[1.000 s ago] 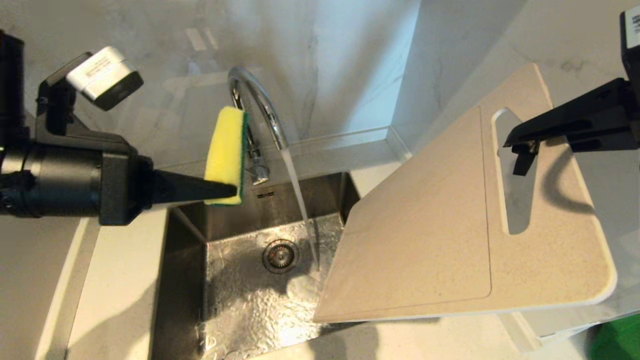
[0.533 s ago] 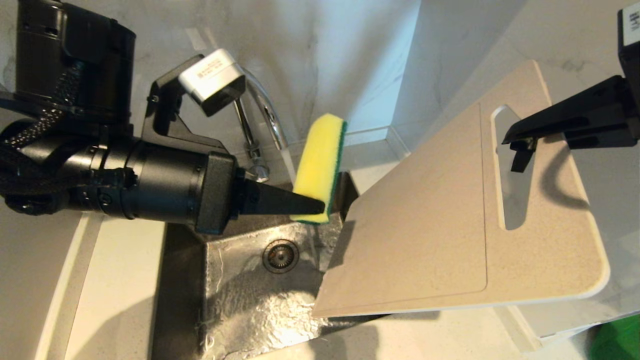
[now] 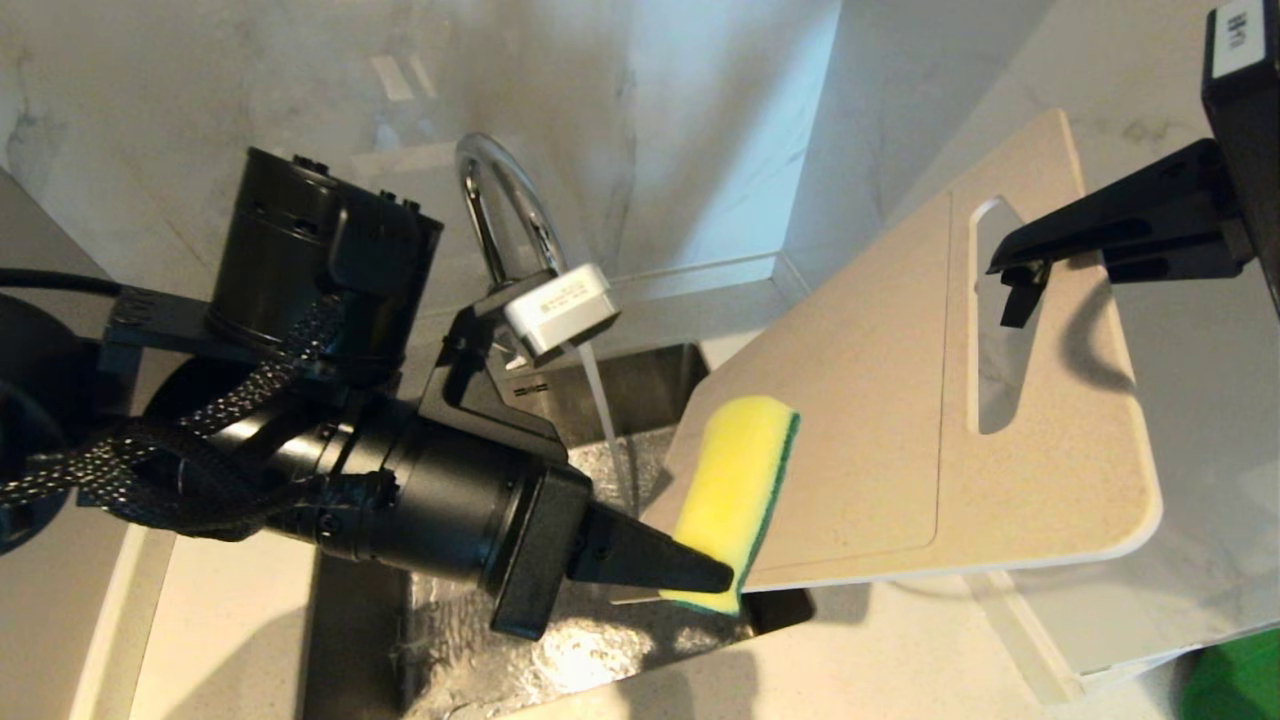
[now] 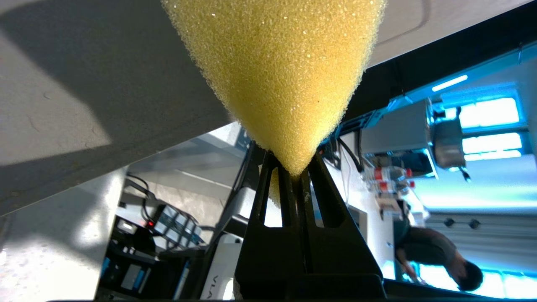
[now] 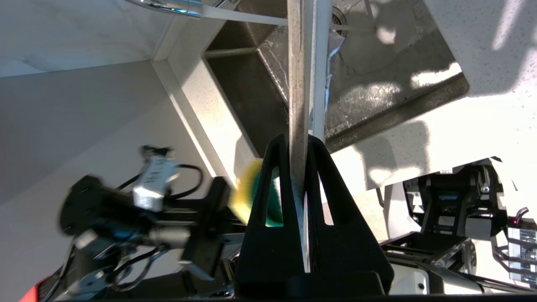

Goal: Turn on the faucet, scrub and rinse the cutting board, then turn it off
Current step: Scrub the cutting board underwater

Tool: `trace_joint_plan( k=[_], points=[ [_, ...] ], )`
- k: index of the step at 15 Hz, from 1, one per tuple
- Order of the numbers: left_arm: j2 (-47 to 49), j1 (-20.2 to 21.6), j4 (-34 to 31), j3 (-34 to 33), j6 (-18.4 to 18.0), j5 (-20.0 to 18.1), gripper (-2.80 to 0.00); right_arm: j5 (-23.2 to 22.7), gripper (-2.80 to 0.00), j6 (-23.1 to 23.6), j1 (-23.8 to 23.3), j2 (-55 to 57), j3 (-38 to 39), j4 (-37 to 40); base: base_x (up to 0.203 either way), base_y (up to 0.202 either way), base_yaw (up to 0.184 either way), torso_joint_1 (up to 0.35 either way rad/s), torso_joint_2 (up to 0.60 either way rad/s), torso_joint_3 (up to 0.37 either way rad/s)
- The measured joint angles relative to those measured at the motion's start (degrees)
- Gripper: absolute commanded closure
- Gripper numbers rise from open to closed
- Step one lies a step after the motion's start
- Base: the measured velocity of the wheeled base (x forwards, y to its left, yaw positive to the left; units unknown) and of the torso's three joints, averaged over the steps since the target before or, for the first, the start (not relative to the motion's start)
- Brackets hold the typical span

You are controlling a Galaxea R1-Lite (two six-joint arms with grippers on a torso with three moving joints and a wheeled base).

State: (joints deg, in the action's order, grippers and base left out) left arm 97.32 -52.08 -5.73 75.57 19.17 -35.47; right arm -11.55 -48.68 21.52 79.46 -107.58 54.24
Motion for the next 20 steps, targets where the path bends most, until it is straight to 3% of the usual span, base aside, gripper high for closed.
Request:
trace_joint_plan(
  k=[10, 15, 20],
  points=[
    [9.88, -0.21, 3.75, 0.13, -0.29, -5.32, 0.00, 0.06, 0.00, 0.01, 0.00, -0.24, -0.29, -0.33, 0.000, 0.000, 0.000, 0.000, 0.00, 0.000],
    [10.27, 1.32, 6.06, -8.84, -0.38, -5.27, 0.00, 0.05, 0.00, -0.38, 0.00, -0.24, -0.46, -1.21, 0.000, 0.000, 0.000, 0.000, 0.00, 0.000],
    [6.42, 5.11, 12.94, -24.12, -0.32, -5.18, 0.00, 0.00, 0.00, -0.40, 0.00, -0.24, -0.60, -1.34, 0.000, 0.000, 0.000, 0.000, 0.00, 0.000]
  ],
)
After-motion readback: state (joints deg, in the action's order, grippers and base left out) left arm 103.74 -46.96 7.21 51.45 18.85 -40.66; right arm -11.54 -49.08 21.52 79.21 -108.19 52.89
